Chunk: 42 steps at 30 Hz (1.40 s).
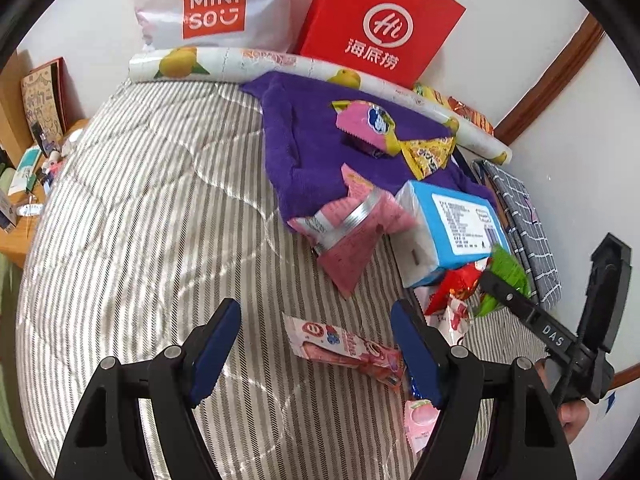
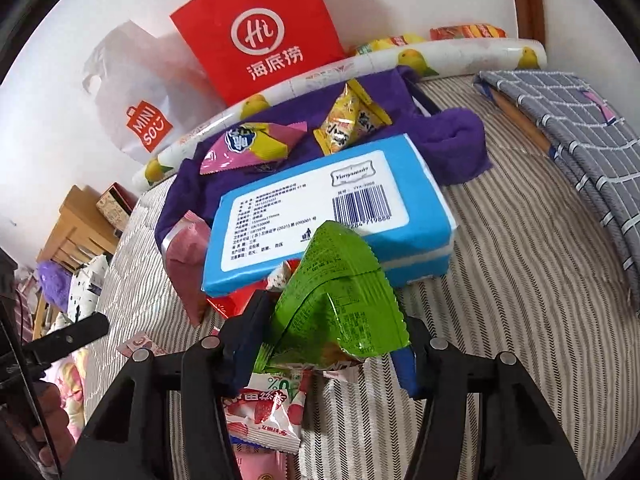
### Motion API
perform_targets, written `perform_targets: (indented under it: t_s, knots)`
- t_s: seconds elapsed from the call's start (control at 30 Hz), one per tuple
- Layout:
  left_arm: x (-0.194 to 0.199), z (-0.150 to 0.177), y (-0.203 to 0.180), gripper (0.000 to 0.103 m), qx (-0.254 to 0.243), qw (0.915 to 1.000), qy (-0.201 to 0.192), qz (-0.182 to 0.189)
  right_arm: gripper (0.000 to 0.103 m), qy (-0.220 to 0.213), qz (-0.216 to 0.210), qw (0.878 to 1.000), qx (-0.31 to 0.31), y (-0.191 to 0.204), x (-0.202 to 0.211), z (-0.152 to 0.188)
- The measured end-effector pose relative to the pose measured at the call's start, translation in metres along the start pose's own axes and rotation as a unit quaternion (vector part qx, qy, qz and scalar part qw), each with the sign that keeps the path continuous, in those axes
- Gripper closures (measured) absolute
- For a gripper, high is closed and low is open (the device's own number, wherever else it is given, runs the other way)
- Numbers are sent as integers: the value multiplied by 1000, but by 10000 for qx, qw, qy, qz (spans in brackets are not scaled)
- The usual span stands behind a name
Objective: Organize snacks
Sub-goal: 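Close the left tool on the long pink stick snack while the right tool lifts the green bag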
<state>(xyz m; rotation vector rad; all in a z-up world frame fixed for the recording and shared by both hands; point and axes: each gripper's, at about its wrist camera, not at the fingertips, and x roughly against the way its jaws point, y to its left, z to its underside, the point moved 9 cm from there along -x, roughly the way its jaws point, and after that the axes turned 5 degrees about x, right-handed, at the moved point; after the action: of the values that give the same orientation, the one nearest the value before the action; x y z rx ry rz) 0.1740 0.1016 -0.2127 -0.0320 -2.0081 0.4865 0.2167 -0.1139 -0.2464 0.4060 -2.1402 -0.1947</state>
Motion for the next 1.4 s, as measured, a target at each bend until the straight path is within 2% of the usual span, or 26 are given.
perform_targets:
  t_s: [0.1, 0.3, 0.47, 0.7, 0.9, 0.97, 1.03, 1.17, 1.4]
  knots:
    - [-7, 10, -1, 27, 68, 9998, 160, 39, 54, -137, 139, 9998, 102, -2, 9, -2]
    - [-10, 29, -5, 27, 142, 9994, 263, 170, 55, -396, -4, 9992, 60, -5, 31, -6]
    - [-28, 48, -17, 29, 177, 9980, 512, 311, 55, -547, -68, 9985, 56, -6, 46, -9]
    - [-47, 51, -34, 30, 263, 9981, 435, 354, 55, -512, -9, 9986, 110, -15, 52, -1]
    - [-56, 41, -41, 48, 101, 9997, 218, 0, 55, -479, 70, 9988, 63, -31, 52, 7]
    - [-58, 37, -40, 68, -51, 9996, 164, -243, 55, -455, 115, 9989, 69, -35, 51, 9]
    - [-58, 35, -39, 71, 10, 9996, 150, -229, 55, -422, 137, 9990, 74, -38, 50, 11]
    - [-54, 30, -37, 81, 154, 9996, 223, 104, 55, -420, 152, 9990, 72, -40, 51, 11]
    - [-22, 16, -32, 86, -77, 9999, -140, 28, 56, -575, 224, 9980, 158, -36, 64, 3]
